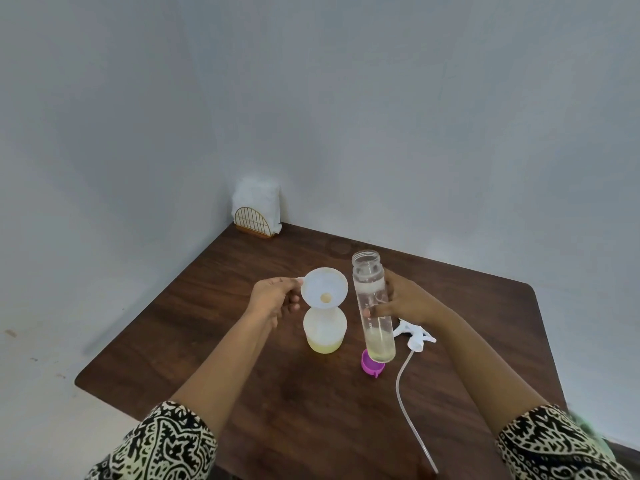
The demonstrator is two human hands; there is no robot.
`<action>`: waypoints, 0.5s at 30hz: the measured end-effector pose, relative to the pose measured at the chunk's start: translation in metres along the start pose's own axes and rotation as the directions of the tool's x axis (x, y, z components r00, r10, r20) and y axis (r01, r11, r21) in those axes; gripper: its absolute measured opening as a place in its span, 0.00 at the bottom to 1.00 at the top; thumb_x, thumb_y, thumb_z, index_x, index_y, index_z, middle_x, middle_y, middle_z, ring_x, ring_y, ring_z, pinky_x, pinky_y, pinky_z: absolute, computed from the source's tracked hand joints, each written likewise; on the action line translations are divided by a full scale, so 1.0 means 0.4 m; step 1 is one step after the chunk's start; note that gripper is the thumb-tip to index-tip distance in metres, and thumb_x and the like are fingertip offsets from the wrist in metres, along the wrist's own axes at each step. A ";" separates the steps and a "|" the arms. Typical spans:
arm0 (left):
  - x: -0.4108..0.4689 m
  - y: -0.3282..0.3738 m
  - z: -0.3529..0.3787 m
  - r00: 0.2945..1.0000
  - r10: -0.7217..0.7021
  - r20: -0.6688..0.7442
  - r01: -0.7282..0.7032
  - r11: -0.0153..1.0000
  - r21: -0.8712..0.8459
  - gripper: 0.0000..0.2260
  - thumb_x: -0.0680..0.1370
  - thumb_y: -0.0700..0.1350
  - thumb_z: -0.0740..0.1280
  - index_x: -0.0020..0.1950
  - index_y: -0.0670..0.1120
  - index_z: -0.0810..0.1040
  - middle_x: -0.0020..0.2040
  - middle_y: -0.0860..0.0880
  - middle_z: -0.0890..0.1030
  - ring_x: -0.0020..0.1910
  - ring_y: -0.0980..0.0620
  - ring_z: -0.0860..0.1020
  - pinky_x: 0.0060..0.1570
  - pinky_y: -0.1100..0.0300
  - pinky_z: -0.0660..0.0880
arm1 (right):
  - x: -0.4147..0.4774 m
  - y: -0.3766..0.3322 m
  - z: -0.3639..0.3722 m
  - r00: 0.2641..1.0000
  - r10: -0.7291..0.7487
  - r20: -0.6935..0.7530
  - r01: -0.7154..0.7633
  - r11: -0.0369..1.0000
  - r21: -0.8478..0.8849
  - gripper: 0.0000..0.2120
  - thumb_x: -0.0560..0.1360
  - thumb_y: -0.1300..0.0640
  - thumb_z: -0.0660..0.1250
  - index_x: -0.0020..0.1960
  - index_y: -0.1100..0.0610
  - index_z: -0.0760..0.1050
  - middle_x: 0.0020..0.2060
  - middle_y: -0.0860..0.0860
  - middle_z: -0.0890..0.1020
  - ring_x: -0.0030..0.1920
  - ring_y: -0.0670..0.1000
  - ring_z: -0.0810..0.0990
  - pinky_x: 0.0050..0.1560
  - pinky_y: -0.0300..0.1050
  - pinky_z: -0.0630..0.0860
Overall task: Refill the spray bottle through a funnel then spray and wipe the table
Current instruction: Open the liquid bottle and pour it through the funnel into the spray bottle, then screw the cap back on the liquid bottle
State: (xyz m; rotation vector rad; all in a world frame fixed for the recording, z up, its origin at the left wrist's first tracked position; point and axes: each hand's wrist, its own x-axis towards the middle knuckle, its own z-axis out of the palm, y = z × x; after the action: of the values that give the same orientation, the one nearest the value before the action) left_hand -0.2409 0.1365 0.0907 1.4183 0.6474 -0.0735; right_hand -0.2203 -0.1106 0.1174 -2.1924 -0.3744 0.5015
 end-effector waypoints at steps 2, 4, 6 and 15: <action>-0.001 0.004 0.002 1.000 -0.013 0.004 0.013 1.000 -0.003 0.05 0.75 0.41 0.71 0.45 0.39 0.82 0.31 0.45 0.77 0.26 0.53 0.73 0.27 0.62 0.73 | -0.001 -0.003 -0.003 1.000 -0.011 -0.005 0.011 0.999 0.047 0.31 0.65 0.56 0.77 0.63 0.43 0.69 0.54 0.42 0.81 0.54 0.42 0.80 0.62 0.47 0.74; -0.002 0.008 0.006 1.000 -0.020 0.004 0.020 1.000 -0.008 0.06 0.75 0.41 0.71 0.45 0.38 0.82 0.31 0.45 0.77 0.26 0.52 0.73 0.25 0.62 0.73 | -0.002 -0.011 -0.007 0.999 -0.035 -0.021 0.036 0.996 0.085 0.31 0.64 0.57 0.77 0.63 0.44 0.69 0.53 0.43 0.81 0.55 0.44 0.80 0.63 0.49 0.74; -0.004 0.012 0.010 1.000 -0.025 0.001 0.025 1.000 -0.012 0.07 0.75 0.41 0.71 0.46 0.37 0.82 0.31 0.44 0.77 0.27 0.52 0.73 0.23 0.63 0.73 | -0.004 -0.017 -0.012 0.997 -0.053 -0.053 0.059 0.992 0.115 0.30 0.65 0.58 0.77 0.63 0.44 0.69 0.53 0.43 0.81 0.55 0.44 0.80 0.62 0.50 0.74; -0.011 0.028 0.020 0.996 -0.089 -0.027 0.090 0.995 0.051 0.10 0.75 0.45 0.71 0.44 0.38 0.83 0.34 0.43 0.80 0.29 0.52 0.75 0.29 0.60 0.75 | -0.014 -0.065 -0.064 0.973 -0.155 -0.173 0.187 0.965 0.182 0.26 0.66 0.55 0.77 0.60 0.44 0.71 0.52 0.42 0.82 0.52 0.42 0.81 0.58 0.47 0.77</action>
State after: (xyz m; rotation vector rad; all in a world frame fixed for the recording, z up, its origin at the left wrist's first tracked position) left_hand -0.2368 0.1294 0.1026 1.4421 0.7341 -0.1452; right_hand -0.2155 -0.1145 0.1538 -1.9708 -0.4067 0.2559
